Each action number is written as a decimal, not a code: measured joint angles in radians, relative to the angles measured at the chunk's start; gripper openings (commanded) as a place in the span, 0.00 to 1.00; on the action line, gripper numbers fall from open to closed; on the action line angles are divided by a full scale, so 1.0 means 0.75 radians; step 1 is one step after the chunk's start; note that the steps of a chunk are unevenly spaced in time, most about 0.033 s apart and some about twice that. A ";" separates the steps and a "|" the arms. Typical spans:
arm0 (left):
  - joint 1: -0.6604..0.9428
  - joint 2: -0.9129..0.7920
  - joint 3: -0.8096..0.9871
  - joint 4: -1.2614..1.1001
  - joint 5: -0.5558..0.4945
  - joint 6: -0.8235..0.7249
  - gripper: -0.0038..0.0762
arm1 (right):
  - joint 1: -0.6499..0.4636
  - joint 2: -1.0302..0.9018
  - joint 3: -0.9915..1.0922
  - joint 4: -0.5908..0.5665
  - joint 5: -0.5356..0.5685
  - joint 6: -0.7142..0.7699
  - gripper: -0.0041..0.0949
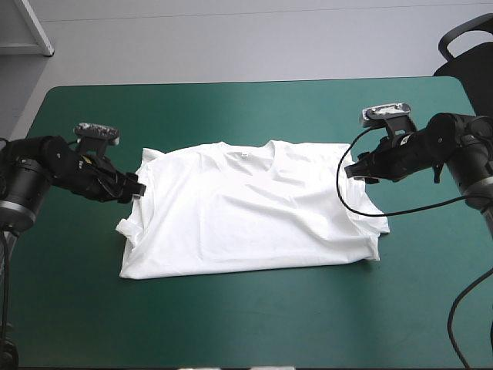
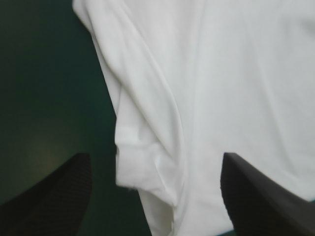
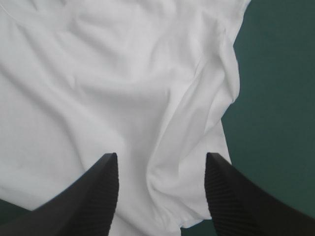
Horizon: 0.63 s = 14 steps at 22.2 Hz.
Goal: Fold the cloth
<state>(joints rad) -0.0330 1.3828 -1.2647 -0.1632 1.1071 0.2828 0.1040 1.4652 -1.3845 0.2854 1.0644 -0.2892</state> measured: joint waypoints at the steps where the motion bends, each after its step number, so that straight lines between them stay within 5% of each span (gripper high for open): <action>1: 0.000 0.000 -0.101 -0.004 0.018 -0.004 0.72 | 0.000 0.000 -0.061 0.000 0.033 0.001 0.56; 9: 0.000 0.000 -0.271 -0.006 0.134 -0.025 0.72 | -0.009 0.000 -0.096 -0.207 0.173 0.171 0.56; 14: 0.000 0.000 -0.271 -0.004 0.141 -0.025 0.72 | -0.070 0.000 0.026 -0.189 0.155 0.188 0.56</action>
<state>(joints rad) -0.0330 1.3828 -1.4683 -0.1666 1.2130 0.2637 0.0516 1.4652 -1.3653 0.1439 1.1809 -0.1481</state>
